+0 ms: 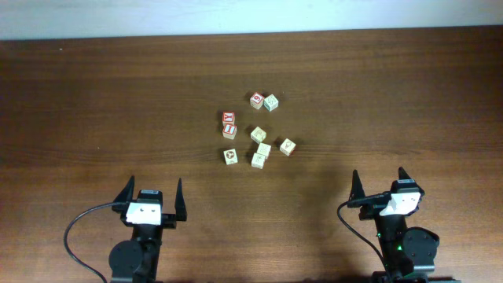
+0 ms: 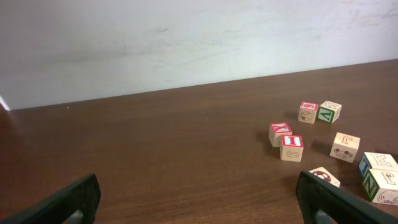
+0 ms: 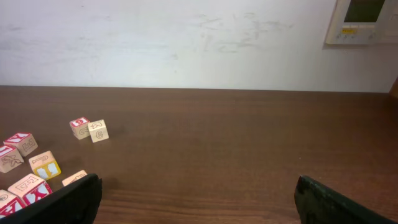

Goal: Rotate 3 blocks

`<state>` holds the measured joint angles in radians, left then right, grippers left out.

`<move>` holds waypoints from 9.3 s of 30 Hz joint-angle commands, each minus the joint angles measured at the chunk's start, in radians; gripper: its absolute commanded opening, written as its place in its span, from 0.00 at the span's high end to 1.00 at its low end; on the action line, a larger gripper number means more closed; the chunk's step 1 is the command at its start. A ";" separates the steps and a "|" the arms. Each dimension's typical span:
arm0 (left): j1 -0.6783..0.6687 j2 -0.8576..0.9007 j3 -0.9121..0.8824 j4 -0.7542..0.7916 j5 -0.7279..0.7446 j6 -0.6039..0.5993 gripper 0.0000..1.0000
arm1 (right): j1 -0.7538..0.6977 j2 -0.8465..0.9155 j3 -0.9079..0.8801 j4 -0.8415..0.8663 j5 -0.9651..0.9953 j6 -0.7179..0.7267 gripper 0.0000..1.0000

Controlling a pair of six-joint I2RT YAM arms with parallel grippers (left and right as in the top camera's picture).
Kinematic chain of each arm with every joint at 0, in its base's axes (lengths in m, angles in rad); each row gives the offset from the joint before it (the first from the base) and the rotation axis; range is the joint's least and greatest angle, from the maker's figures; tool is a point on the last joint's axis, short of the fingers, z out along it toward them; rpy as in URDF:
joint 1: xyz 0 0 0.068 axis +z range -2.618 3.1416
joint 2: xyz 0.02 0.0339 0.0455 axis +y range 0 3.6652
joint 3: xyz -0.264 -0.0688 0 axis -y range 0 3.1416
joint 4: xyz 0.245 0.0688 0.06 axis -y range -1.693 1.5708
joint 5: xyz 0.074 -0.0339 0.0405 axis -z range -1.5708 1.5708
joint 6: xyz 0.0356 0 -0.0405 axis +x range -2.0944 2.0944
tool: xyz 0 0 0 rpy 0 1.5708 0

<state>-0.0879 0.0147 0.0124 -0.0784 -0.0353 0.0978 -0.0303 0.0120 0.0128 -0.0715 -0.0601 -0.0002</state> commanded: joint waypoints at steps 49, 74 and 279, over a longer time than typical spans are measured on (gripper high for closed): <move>-0.003 0.737 0.798 -0.105 0.154 -0.154 0.01 | -0.003 0.849 0.958 -0.423 -0.603 0.118 0.02; -0.003 1.590 1.401 -0.615 0.193 -0.147 0.01 | 0.433 2.048 1.458 -0.706 0.013 0.743 0.48; -0.003 1.656 1.395 -0.649 0.091 -0.322 0.14 | 0.744 1.897 1.292 -0.855 -0.087 0.723 0.96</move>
<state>-0.0914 1.6650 1.3956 -0.7303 0.0696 -0.2253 0.7109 1.8992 1.3231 -0.9516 -0.1749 0.6575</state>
